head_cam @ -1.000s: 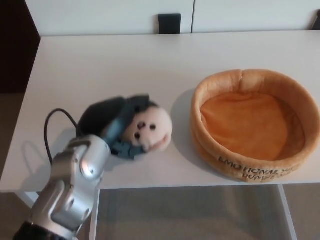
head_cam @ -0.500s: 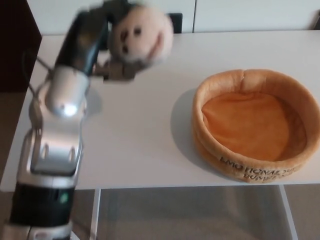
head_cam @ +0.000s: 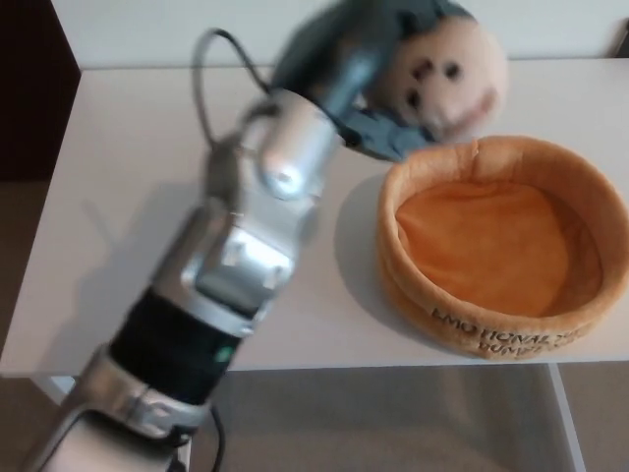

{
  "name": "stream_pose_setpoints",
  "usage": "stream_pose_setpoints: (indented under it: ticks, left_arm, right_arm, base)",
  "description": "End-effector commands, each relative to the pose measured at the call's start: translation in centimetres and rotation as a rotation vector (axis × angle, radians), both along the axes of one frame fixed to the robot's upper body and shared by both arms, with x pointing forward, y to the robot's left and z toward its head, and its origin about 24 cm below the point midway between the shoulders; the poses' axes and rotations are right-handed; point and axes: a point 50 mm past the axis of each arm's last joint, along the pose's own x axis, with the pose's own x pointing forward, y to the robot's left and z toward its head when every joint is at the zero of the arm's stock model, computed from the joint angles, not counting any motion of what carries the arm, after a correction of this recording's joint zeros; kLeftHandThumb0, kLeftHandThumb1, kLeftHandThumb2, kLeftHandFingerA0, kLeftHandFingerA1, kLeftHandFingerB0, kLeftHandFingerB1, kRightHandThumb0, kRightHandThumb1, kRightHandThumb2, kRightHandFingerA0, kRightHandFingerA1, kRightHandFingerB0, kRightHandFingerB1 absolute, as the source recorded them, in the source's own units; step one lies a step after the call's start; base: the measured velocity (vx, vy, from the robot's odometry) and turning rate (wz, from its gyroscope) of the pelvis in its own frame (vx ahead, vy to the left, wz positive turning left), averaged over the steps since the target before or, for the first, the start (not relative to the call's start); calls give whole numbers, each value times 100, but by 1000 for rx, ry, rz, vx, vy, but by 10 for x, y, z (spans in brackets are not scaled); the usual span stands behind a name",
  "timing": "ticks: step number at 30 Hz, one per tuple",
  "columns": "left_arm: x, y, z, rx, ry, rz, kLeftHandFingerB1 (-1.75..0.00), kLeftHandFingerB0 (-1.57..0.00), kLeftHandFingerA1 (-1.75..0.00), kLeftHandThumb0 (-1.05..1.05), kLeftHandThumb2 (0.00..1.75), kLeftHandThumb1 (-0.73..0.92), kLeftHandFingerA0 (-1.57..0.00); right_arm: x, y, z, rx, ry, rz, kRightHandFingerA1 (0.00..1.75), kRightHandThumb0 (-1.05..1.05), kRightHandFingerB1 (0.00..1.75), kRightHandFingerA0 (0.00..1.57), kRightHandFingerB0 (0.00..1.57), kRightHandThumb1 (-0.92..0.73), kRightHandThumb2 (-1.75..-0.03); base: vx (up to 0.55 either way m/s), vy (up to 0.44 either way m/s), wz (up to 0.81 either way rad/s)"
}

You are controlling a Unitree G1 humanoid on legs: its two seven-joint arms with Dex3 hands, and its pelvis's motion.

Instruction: The robot walks towards a table in front, picks a dumpling toy with left hand and puts it in an orange round plate

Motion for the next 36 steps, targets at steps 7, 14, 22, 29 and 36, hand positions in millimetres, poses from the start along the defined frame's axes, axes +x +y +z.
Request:
stream_pose_setpoints:
  ticks: [7, 14, 22, 29, 36]
  left_arm:
    - [-3, -46, -9, 100, -81, -42, -84, -85, -160, -24, 60, 60, -77]
    - [-10, -60, -15, 32, 52, -72, -49, -79, -134, -18, 61, 67, -80]
    - [-4, -56, -28, 240, 386, -253, 0, 0, 0, -43, 60, 32, 0]
    - [2, -47, -35, 318, 417, -248, 0, 0, 0, -47, 51, 35, 0]
    - [9, -31, -40, 344, 415, -199, 0, 0, 0, -51, 52, 36, 0]
  right_arm:
    - [5, -4, 3, 13, -21, -53, 79, -44, 39, 76, 48, -56, -57]
    - [12, -2, 4, 17, -30, -25, 79, -44, 37, 75, 46, -58, -57]
    - [17, 3, 4, 8, -43, 8, 78, -48, 50, 73, 40, -47, -81]
    - [22, 2, 5, 8, -52, 15, 73, -37, 37, 79, 47, -61, -58]
    - [27, 3, 7, 10, -69, 16, 72, -36, 38, 82, 50, -60, -58]
  base:
    - [0, 0, 0]
    - [0, 0, 0]
    - [0, 0, 0]
    - [0, 0, 0]
    - [0, 0, 0]
